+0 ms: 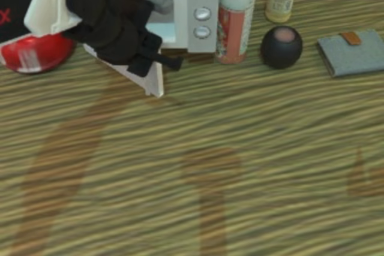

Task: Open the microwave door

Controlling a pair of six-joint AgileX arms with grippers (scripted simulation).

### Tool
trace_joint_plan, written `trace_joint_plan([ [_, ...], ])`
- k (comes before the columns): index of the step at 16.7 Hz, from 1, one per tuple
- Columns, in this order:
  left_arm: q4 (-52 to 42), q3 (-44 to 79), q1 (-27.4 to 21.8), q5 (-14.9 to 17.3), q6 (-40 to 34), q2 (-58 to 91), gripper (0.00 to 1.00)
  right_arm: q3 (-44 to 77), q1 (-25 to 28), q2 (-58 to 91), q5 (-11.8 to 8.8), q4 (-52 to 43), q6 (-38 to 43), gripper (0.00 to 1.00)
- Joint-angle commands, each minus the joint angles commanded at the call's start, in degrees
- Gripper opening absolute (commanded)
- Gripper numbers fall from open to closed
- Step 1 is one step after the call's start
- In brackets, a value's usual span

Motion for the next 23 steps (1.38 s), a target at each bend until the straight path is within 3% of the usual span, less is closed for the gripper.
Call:
trace_joint_plan([
  [7,0.07,-0.45,0.07,0.78,0.64,-0.2,0.0,0.0,0.0,0.0,0.0,0.0,0.0,1.0],
  [15,-0.24,-4.13,3.2,5.1,8.98,-3.26,0.0,0.0,0.0,0.0,0.0,0.0,0.0,1.0],
  [23,-0.19,-4.21,3.32,5.26,9.22,-3.45,0.0,0.0,0.0,0.0,0.0,0.0,0.0,1.0],
])
